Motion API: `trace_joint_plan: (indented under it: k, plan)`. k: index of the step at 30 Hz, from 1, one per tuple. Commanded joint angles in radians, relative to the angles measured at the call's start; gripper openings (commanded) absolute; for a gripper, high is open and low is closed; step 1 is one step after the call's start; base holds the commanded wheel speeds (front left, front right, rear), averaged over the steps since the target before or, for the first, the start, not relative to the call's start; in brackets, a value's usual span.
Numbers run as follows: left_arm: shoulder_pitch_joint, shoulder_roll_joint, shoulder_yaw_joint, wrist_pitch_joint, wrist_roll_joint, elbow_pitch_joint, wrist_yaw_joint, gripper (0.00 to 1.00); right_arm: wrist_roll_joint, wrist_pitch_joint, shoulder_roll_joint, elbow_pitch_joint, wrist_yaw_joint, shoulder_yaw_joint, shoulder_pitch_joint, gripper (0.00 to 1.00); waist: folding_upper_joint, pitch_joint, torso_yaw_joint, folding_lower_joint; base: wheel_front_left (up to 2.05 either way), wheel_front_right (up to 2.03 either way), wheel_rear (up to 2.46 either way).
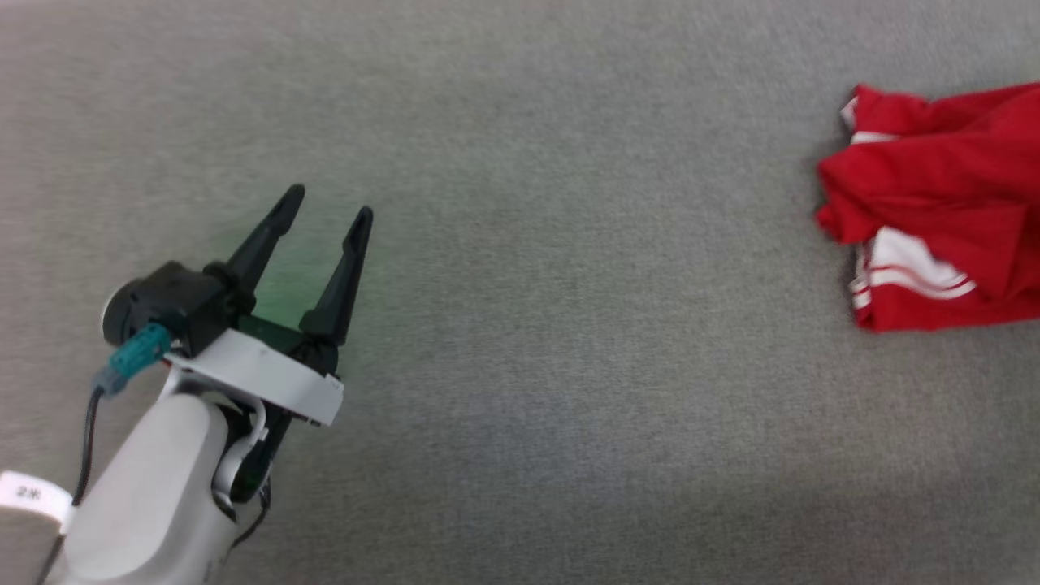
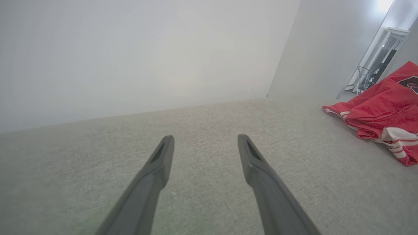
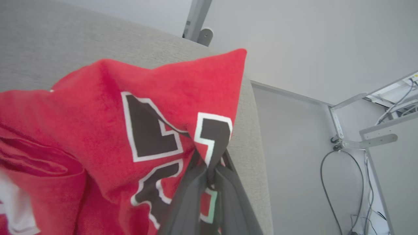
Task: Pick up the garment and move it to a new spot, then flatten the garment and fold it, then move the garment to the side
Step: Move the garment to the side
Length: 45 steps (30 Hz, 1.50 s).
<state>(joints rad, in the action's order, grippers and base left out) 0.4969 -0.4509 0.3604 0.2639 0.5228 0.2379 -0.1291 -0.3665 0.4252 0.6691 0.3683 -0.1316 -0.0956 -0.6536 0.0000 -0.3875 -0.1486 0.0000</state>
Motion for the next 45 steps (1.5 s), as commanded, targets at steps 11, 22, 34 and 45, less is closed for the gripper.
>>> trace_joint_plan:
  k: [11, 22, 34, 45]
  plan:
    - [0.109, -0.045, 0.080, 0.000, 0.021, 0.008, -0.003, 1.00, 0.203, -0.246, 0.083, 0.210, 0.002, -0.024, -0.150, 0.00, 0.0000, -0.143, -0.102, 0.0000, 0.00, 0.00, 0.00]
    - [0.160, -0.069, 0.134, -0.001, 0.035, 0.021, -0.003, 1.00, 0.354, -0.348, 0.024, 0.409, 0.002, 0.040, -0.234, 0.00, 0.0000, -0.195, -0.101, 0.0000, 0.00, 0.00, 0.00]
    - [0.184, -0.088, 0.151, -0.002, 0.055, 0.041, -0.001, 1.00, 0.412, -0.401, -0.065, 0.552, 0.002, 0.127, -0.298, 0.41, 0.0000, -0.200, -0.086, 0.0000, 0.00, 0.00, 0.00]
    - [0.143, -0.068, 0.122, -0.001, 0.059, 0.031, -0.001, 1.00, 0.458, -0.437, -0.070, 0.603, 0.002, 0.162, -0.340, 1.00, 0.0000, -0.138, -0.055, 0.0000, 0.00, 0.00, 0.00]
